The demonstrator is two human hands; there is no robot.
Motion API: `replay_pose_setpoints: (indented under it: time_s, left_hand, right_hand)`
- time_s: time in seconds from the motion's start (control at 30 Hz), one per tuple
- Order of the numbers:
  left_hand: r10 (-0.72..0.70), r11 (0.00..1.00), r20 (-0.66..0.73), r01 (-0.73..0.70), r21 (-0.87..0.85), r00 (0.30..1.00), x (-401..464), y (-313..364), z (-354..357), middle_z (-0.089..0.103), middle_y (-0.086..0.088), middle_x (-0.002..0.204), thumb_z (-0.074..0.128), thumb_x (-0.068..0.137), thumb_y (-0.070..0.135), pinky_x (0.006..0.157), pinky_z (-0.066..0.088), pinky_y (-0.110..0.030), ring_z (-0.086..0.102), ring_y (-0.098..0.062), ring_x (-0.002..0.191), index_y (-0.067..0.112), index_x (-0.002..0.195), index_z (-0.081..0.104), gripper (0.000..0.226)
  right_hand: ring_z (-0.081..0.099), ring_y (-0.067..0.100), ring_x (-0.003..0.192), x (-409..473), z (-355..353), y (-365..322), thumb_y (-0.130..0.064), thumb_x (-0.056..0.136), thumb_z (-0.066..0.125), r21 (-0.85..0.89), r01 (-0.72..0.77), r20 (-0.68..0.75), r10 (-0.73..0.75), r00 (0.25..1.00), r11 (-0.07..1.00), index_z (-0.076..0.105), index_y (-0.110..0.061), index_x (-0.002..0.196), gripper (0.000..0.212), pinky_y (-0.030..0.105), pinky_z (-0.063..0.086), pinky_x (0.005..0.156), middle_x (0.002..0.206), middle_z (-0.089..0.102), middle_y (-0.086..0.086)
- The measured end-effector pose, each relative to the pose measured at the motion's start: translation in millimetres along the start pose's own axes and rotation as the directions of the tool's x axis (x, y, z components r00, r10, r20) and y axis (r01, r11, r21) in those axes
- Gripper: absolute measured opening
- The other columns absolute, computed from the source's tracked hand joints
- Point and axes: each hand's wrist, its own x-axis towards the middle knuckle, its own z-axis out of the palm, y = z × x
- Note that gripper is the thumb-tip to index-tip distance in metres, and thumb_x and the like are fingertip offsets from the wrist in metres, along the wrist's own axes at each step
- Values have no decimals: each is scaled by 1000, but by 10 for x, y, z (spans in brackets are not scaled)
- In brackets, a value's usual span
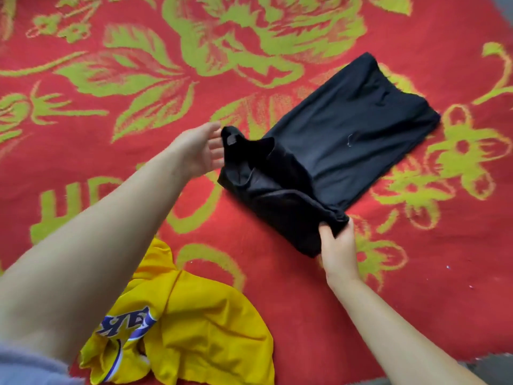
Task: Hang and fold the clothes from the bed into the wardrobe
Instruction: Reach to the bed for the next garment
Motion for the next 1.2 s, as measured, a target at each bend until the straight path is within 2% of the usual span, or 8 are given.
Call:
replay_pose_setpoints:
  time_s: [0.13, 0.3, 0.53, 0.7, 0.83, 0.97, 1.07, 1.2]
  left_hand:
    - [316, 865, -242, -174, 471, 918, 364, -264, 446, 59, -4, 104, 47, 97, 28, 86, 44, -30, 57, -20, 92, 9, 118, 54, 29]
    - [314, 612, -175, -58, 788, 933, 606, -868, 302, 45, -14, 135, 58, 90, 43, 106, 36, -44, 42, -32, 127, 9, 135, 45, 58]
    - [233, 757, -30, -162, 633, 972, 427, -987, 136, 67, -15, 112, 56, 96, 25, 95, 49, -44, 63, -30, 105, 3, 113, 61, 29]
    - [27, 900, 248, -132, 416, 968, -183, -1605, 324, 64, -12, 109, 53, 96, 8, 83, 51, -28, 59, -19, 93, -5, 120, 57, 27]
    - [-217, 849, 274, 42, 527, 937, -617, -2303, 527, 62, -10, 100, 56, 95, 11, 68, 51, -28, 59, -16, 80, 6, 113, 58, 19]
    - [18, 514, 102, -97, 852, 995, -797, -2614, 482, 62, -10, 97, 64, 90, 29, 69, 45, -36, 60, -28, 87, 12, 99, 50, 23]
    - [515, 27, 391, -470, 882, 763, -863, -2658, 372, 59, -14, 117, 75, 77, 35, 84, 49, -40, 57, -34, 106, 7, 122, 50, 59]
    - [211, -469, 755, -613, 636, 621, -871, -2708, 410, 33, -19, 151, 77, 54, 32, 106, 34, -57, 33, -33, 140, 13, 145, 38, 101]
  right_hand:
    - [51, 9, 104, 465, -185, -108, -26, 94, 54, -32, -160, -91, 157, 983, 987, 32, -17, 140, 51, 21, 34, 86, 122, 57, -3]
    - [51, 18, 118, 293, -65, 28, -37, 89, 63, -82, -325, -189, 305, 933, 942, 35, -3, 140, 67, 27, 38, 97, 132, 51, 11]
    - [60, 24, 92, 201, 113, -77, -13, 86, 54, 229, -503, -50, 527, 849, 833, 51, -9, 112, 26, 41, 58, 71, 108, 57, 8]
    - [54, 30, 79, 157, -751, -71, -25, 81, 53, -323, -236, -212, 174, 962, 917, 50, -18, 87, 10, 34, 39, 68, 84, 59, 2]
    - [58, 24, 69, -191, -1364, 315, -24, 87, 56, -544, -430, -105, 450, 887, 720, 51, -12, 102, 20, 29, 51, 51, 98, 60, 12]
    - [50, 39, 116, -492, -1544, 576, -29, 87, 63, -808, -309, -128, 363, 923, 501, 35, -4, 135, 60, 46, 45, 94, 130, 49, 22]
    - [25, 36, 141, -634, -1490, 565, -32, 77, 73, -925, 164, 127, -130, 983, 342, 23, -8, 150, 92, 53, 29, 109, 151, 31, 19]
    - [-12, 37, 146, -822, -1323, 709, -41, 69, 76, -833, 552, 553, 53, 832, 33, -3, -32, 152, 115, 67, 7, 109, 160, -3, 15]
